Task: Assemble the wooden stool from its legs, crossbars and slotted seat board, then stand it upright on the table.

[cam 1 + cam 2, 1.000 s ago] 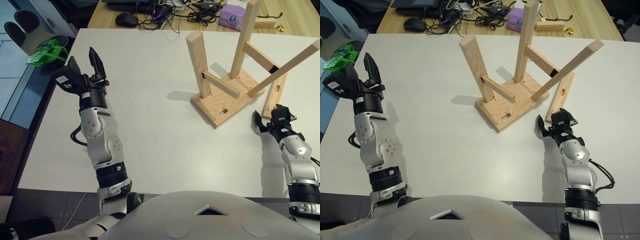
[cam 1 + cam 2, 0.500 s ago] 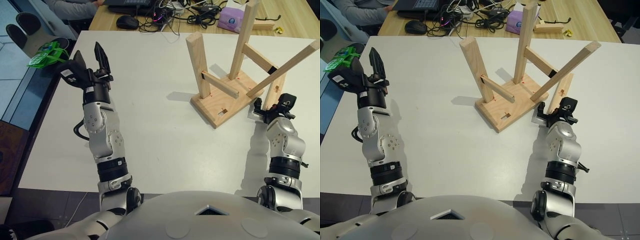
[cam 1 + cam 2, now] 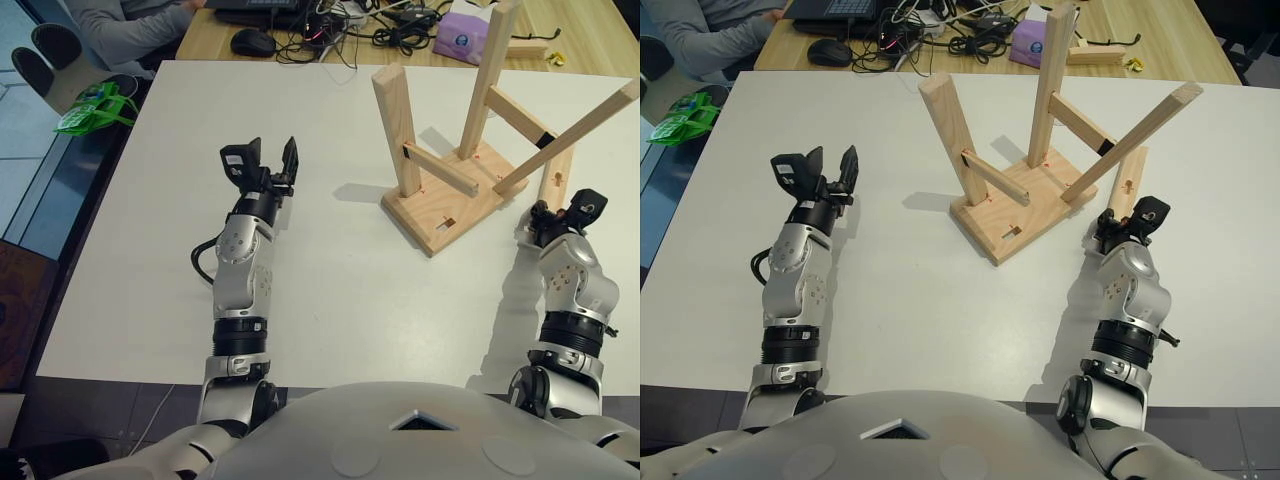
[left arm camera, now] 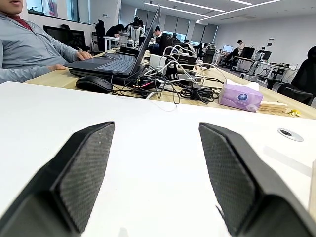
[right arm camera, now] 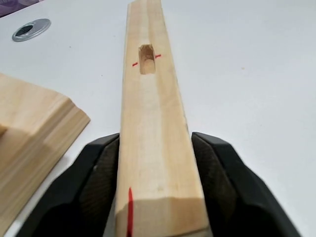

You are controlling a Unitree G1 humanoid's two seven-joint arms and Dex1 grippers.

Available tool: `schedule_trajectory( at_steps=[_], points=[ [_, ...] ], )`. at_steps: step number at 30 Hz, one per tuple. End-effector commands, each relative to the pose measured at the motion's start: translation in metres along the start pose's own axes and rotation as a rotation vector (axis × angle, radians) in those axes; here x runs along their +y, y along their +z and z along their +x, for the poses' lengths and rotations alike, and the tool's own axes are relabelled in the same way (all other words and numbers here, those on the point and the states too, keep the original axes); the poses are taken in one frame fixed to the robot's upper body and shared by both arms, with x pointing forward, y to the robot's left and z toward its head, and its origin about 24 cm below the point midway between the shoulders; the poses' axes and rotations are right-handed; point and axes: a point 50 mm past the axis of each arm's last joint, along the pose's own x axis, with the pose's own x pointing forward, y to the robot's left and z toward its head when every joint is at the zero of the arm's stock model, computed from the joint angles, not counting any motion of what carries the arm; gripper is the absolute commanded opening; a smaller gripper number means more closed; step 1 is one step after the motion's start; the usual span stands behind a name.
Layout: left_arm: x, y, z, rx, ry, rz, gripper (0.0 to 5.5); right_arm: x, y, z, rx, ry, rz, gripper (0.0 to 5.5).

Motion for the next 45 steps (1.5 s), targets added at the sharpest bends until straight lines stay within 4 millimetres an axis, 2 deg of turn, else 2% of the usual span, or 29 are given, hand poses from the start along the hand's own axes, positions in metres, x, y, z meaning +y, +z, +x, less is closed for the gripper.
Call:
schedule_trajectory(
  at_steps=[1,5,8,10,11,14,16,18,20,22,25,27,31,38,41,45],
  points=[
    [0.011,0.009,0.004,-0.038,0.060,-0.001,3.21,-0.002,-0.035,-0.001,0.166,-0.007,0.052,2.14],
    [0.038,0.040,0.004,-0.200,0.202,-0.018,3.21,-0.001,-0.026,0.000,0.097,-0.008,0.109,2.14],
    [0.060,0.091,0.002,-0.420,0.287,0.029,3.21,0.006,0.024,-0.007,-0.267,0.001,0.159,2.14],
    [0.065,0.114,0.003,-0.499,0.291,0.058,3.21,0.012,0.049,-0.018,-0.448,0.017,0.130,2.14],
    [0.064,0.133,0.004,-0.556,0.272,0.072,3.21,0.020,0.063,-0.027,-0.563,0.038,0.086,2.13],
    [0.046,0.191,0.007,-0.723,0.145,0.084,3.21,0.048,0.114,-0.072,-0.949,0.128,-0.082,2.13],
    [0.022,0.220,0.009,-0.771,-0.028,0.066,3.21,0.065,0.141,-0.104,-1.147,0.209,-0.178,2.12],
    [-0.011,0.234,0.013,-0.751,-0.257,0.070,3.21,0.073,0.157,-0.128,-1.273,0.271,-0.255,2.12],
    [-0.036,0.231,0.019,-0.699,-0.415,0.075,3.21,0.072,0.167,-0.136,-1.312,0.282,-0.274,2.12],
    [-0.052,0.221,0.023,-0.639,-0.510,0.048,3.21,0.075,0.172,-0.138,-1.315,0.321,-0.275,2.12],
    [-0.075,0.201,0.021,-0.511,-0.706,-0.010,3.21,0.099,0.158,-0.143,-1.263,0.591,-0.359,2.12],
    [-0.083,0.196,0.021,-0.442,-0.804,-0.081,3.21,0.107,0.149,-0.146,-1.230,0.733,-0.419,2.12],
    [-0.093,0.198,0.018,-0.346,-0.972,-0.196,3.21,0.114,0.143,-0.149,-1.202,0.888,-0.522,2.12],
    [-0.100,0.199,0.015,-0.264,-1.078,-0.346,3.21,0.127,0.131,-0.157,-1.128,1.105,-0.620,2.12],
    [-0.115,0.198,0.018,-0.224,-1.078,-0.479,3.21,0.135,0.129,-0.158,-1.111,1.171,-0.637,2.12],
    [-0.137,0.192,0.029,-0.180,-0.997,-0.559,3.21,0.151,0.130,-0.159,-1.128,1.231,-0.662,2.12]
  ],
)
